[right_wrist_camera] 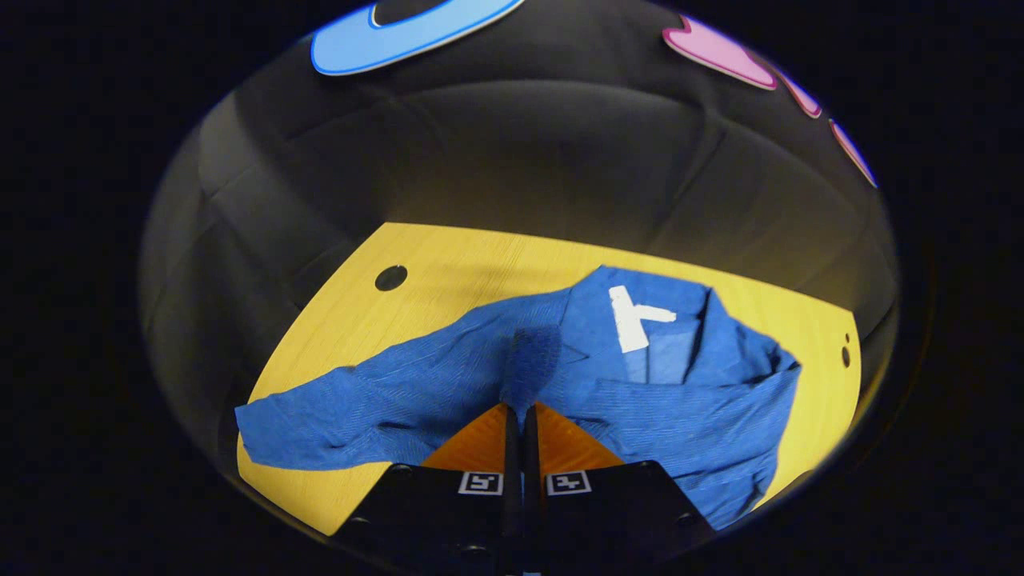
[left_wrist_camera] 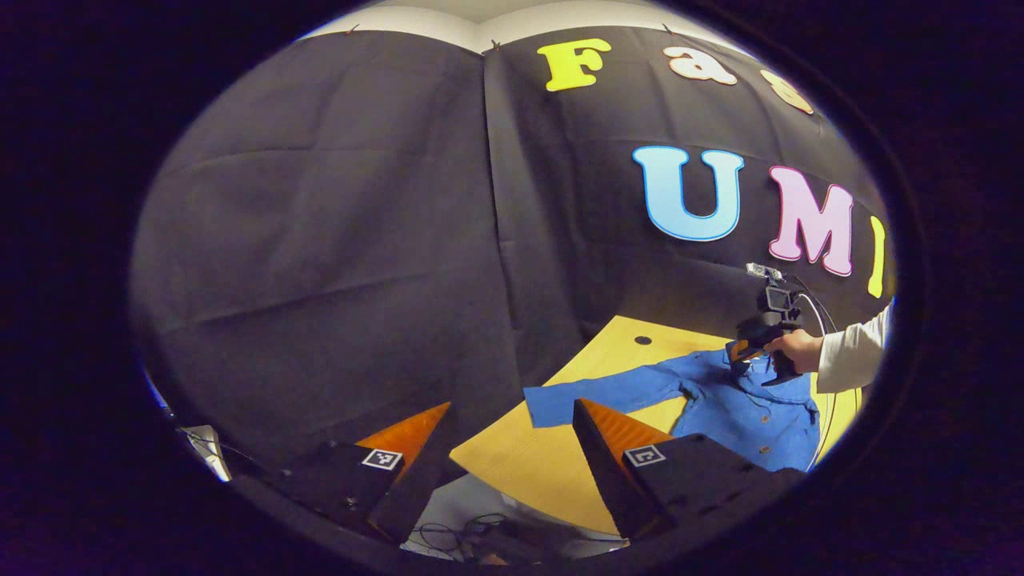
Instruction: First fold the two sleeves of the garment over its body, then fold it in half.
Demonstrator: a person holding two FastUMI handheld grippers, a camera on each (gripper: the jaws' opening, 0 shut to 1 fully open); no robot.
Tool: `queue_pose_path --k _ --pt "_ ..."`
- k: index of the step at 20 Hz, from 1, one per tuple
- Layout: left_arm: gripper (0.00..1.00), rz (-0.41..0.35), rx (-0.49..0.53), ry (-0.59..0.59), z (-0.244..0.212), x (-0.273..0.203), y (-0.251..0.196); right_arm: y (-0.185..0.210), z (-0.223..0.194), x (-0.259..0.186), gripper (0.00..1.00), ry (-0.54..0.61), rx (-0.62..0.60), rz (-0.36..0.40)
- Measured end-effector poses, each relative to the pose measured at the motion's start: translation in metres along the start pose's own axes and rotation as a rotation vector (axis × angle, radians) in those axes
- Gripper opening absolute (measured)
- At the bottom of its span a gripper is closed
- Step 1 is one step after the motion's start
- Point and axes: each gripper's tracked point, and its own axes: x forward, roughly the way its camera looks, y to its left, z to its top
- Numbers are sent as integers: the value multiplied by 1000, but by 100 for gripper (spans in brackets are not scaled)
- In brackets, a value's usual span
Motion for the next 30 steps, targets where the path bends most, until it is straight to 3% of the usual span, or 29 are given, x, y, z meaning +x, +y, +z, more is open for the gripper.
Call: queue_pose_path --k 2,5,8,13,15,19,22,26,30 --pt "83 1 -25 11 3 5 3 18 -16 10 11 77 43 81" --pt "83 -30 -58 23 2 10 -4 23 -17 5 55 75 26 124" --pt "83 -94 -82 48 8 47 -32 24 -5 -18 99 49 17 166" --pt "84 -237 -108 175 7 121 -65 -3 23 -113 99 -55 -59 215" --pt "83 -270 -111 305 -1 163 -75 -26 28 -168 99 -108 -88 241" --pt "86 -186 -80 611 -35 248 -73 -91 7 -278 98 -187 -38 241" --pt "86 -104 -98 787 -56 294 -78 -158 -33 -342 98 -175 40 153" --pt "86 -25 -28 879 -62 337 -79 -226 -74 -404 98 -183 203 43" --pt "85 -28 -72 959 -81 349 -83 -271 -103 -450 98 -217 281 -68"
